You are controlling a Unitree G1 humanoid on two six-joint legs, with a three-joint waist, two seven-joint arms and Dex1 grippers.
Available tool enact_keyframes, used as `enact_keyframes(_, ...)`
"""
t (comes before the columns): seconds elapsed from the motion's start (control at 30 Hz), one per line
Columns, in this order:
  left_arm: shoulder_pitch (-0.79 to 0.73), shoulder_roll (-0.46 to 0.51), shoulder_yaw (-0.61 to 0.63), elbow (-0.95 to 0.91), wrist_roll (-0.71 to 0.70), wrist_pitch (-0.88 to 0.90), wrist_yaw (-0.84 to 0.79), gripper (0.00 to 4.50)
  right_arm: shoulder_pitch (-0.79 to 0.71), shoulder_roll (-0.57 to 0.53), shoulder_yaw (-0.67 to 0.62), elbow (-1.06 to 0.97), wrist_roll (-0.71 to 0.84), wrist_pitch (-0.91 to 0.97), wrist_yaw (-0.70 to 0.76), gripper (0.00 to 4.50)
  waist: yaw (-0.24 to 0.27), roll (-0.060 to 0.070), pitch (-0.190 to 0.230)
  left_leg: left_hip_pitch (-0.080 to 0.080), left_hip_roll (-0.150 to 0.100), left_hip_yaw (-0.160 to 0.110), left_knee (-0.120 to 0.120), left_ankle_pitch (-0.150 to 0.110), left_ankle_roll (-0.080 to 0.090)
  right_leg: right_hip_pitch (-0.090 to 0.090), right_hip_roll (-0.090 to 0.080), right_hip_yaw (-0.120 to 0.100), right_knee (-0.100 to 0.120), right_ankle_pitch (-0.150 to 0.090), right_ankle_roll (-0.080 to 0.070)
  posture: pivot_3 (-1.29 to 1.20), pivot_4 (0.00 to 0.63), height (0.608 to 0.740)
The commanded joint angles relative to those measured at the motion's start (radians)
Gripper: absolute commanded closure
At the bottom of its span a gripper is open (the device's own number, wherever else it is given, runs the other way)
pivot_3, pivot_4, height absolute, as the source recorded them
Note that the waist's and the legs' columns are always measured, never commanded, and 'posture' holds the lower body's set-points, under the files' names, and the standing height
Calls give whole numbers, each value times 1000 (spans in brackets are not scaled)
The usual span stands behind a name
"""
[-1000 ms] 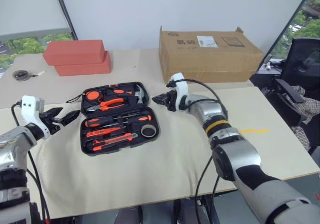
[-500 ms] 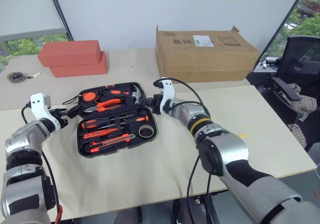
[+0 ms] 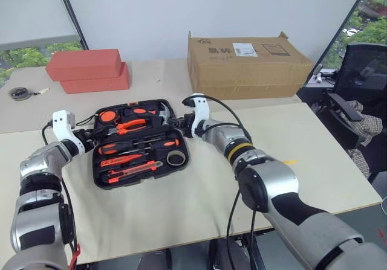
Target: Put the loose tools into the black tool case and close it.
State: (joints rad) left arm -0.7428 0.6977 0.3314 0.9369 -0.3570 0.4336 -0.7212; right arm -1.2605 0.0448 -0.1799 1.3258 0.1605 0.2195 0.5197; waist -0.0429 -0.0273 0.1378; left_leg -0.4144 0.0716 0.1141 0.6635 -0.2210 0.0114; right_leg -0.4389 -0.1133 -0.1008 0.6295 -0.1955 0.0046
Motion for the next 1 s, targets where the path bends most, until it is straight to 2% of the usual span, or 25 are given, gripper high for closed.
enact_keyframes(0.03,-20,-5,-10,8,12,-3,-9,3428,1,-30,-7,-26,-8,-33,16,2931,2,0,0,0,0,0,0,0,0,0,0,0,0,0,0,0,150,713)
enact_keyframes(0.13,-3,-18,-19,-41,5,26,-23,4248,10,-65,-16,-37,1,-28,37,2931,6,0,0,0,-1,-2,0,1,0,1,0,0,0,0,0,0,150,713)
enact_keyframes(0.2,19,-28,-22,-89,-2,48,-24,4496,17,-87,-23,-47,10,-16,52,2931,6,0,0,0,-2,-2,0,1,1,2,-1,0,0,0,0,0,150,713)
enact_keyframes(0.37,129,-81,-16,-332,-62,173,-4,4496,55,-138,-30,-89,32,30,113,2931,11,0,0,-1,-4,-2,0,1,1,2,-2,2,-1,0,2,0,150,713)
enact_keyframes(0.57,238,-180,2,-609,-118,296,116,4496,112,-161,-26,-210,65,182,187,2931,20,0,0,-1,-5,-1,0,1,-1,2,-3,3,-3,-1,5,0,150,713)
enact_keyframes(0.73,267,-238,48,-694,-145,327,213,4496,167,-171,-2,-328,69,301,184,2931,27,0,0,-1,-5,-1,0,0,2,3,-3,3,-4,-1,5,0,150,713)
enact_keyframes(1.0,293,-245,61,-723,-157,334,232,4496,173,-198,-23,-323,79,263,118,2931,27,0,0,0,-5,-2,0,-1,4,3,-2,3,-3,0,4,0,150,713)
